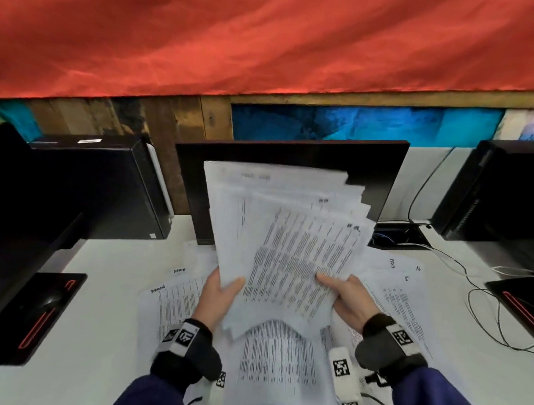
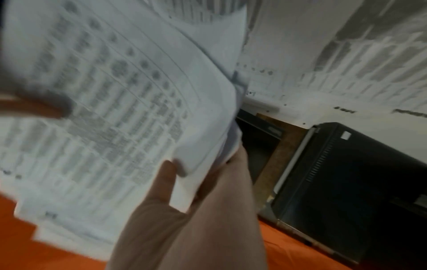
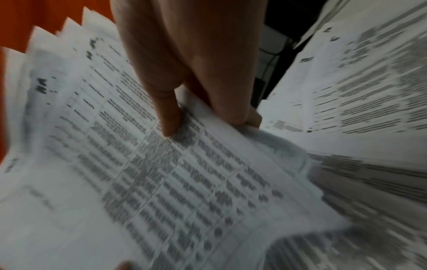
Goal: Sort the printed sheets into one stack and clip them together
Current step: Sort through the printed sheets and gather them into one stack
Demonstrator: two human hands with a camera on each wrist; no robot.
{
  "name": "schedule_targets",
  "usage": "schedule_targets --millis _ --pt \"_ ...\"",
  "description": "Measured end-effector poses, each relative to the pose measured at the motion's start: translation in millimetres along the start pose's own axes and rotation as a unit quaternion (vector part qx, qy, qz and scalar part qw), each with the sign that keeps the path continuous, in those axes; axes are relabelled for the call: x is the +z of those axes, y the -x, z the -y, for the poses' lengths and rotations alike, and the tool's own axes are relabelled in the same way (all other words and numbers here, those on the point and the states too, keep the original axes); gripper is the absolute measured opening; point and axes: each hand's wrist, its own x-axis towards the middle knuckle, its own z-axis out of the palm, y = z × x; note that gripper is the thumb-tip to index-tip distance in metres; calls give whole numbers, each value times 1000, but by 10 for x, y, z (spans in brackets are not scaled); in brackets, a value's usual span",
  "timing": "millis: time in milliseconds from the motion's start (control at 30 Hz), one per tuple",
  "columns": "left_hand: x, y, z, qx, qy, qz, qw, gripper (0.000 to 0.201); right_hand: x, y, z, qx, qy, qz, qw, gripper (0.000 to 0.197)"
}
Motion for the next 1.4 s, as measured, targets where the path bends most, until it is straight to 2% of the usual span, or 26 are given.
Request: schedule_targets --millis 133,233,300,400,533,600,700,800,867,933,967,1000,1033,1100,1133,1200,1267,1300,1333,1400 --pt "248 -26 -40 40 26 -86 995 37 283 87 113 -91 63 -26 994 24" --pt "284 -9 -28 59 44 -117 990 52 345 153 119 -122 115 -24 986 30" --pt "268 -4 -20 56 47 -127 989 58 307 155 93 -124 123 -38 984 37" --pt "263 -16 31 38 30 -117 992 49 282 130 5 -105 96 -81 986 41" --pt "178 -57 54 -3 60 -133 989 77 346 89 -70 -95 86 -112 985 42" --pt "185 -60 17 -4 60 -116 991 74 402 70 -55 -99 103 -111 984 44" --pt "252 -92 9 12 47 -83 995 66 539 41 -24 -111 138 -88 980 30" --pt "268 -142 -3 17 9 -112 993 57 622 -2 -29 -115 135 -94 980 19" --pt "269 -167 -17 18 -20 -104 994 56 626 3 -34 -114 162 -82 977 14" --pt "261 -192 -78 50 -55 -107 992 54 590 27 30 -138 170 -97 971 22" --pt "243 -211 -123 80 -81 -109 987 52 544 37 98 -177 189 -130 957 36" --pt "220 -207 -208 114 -116 -112 980 49 490 50 196 -229 248 -169 926 53" --pt "199 -201 -305 153 -160 -118 968 44 435 54 305 -271 349 -198 875 66" --pt "197 -199 -495 248 -262 -116 925 28 434 103 535 -308 527 -182 771 76" --pt "216 -198 -569 298 -312 -102 896 21 496 134 631 -301 572 -144 749 74" --pt "299 -201 -673 370 -395 -66 838 17 602 137 706 -272 591 -77 755 59" --pt "393 -174 -717 411 -438 -35 799 17 626 112 696 -243 565 -36 788 27" --pt "416 -164 -707 420 -451 -31 787 15 588 94 659 -231 535 -22 813 13" --pt "401 -172 -684 421 -460 -37 781 12 523 89 611 -223 495 -15 839 8" --pt "257 -240 -589 378 -497 -71 778 12 338 119 520 -202 395 -29 896 15"
